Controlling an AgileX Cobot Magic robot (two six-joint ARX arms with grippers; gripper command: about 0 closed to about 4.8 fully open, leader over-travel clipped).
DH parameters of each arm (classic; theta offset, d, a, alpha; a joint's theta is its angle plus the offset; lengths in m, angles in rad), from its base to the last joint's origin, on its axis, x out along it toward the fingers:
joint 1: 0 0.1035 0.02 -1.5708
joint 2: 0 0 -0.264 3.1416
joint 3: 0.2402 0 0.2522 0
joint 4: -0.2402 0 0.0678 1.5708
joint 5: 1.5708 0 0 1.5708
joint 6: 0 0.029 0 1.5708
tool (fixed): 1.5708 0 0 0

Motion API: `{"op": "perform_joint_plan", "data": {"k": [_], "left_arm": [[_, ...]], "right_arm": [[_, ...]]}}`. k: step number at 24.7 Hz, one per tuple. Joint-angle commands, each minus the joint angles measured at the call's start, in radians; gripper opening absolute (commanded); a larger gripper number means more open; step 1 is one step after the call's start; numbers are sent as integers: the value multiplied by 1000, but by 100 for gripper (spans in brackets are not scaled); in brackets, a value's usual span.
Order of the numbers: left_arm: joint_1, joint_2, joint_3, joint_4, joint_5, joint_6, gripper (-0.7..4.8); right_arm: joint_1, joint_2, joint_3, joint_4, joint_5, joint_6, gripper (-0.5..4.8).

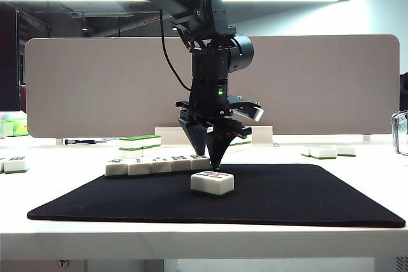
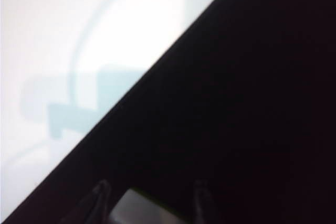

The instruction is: Align six mahjong tiles in a row on the table.

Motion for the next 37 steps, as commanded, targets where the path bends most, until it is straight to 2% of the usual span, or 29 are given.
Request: {"op": "perform_joint_plan", "data": {"k": [1,9,10,11,12,21,24,28,31,35,37], "left_arm": [[-2,-9,4,-38,-23,-3,209],[-20,-9,4,-99,-26,-22,198],[-21,-9,4,-102,-30,-23,186],[-21,-9,4,-106,-29,-25,149],[-21,-9,4,-106,-30,-31,143],[-20,-9,4,-48,-34,-43,144],[-20,-9,5,-32,-98,-43,148],[-34,-9,50,-129,-87,-77,148],[-53,-14,76,-134,-70,-79,148],[-81,-26,90,-241,-45,-99,145],[-82,-25,90,-311,-44,-145,99]], "right_arm": [[1,-13,2,24,3,-3,-1],[1,-13,2,47,2,-3,-1],[1,-13,2,46,2,-3,-1],[1,-13,2,46,2,-3,-1],[1,-13,2,46,2,-3,-1],[1,-13,2,39,1,-3,-1],[1,-13,2,38,-2,-3,-1],[1,-13,2,39,-2,-3,-1],[1,-13,2,40,-2,-3,-1],[1,-13,2,39,1,-3,-1],[1,-14,2,39,1,-3,-1]]}}
